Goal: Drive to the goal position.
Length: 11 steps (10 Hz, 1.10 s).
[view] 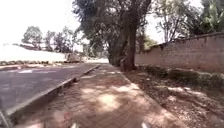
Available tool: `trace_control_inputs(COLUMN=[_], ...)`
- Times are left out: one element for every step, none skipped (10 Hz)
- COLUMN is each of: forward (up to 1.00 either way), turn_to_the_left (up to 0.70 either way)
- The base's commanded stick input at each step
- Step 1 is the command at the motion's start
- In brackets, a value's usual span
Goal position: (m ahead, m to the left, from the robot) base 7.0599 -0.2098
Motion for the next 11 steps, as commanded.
trace_control_inputs(forward=[0.50, 0.50, 0.50, 0.50, 0.50, 0.50, 0.50, 0.50, 0.50, 0.50, 0.50], turn_to_the_left=[0.00, 0.00, 0.00, 0.00, 0.00, 0.00, 0.00, 0.00, 0.00, 0.00, 0.00])
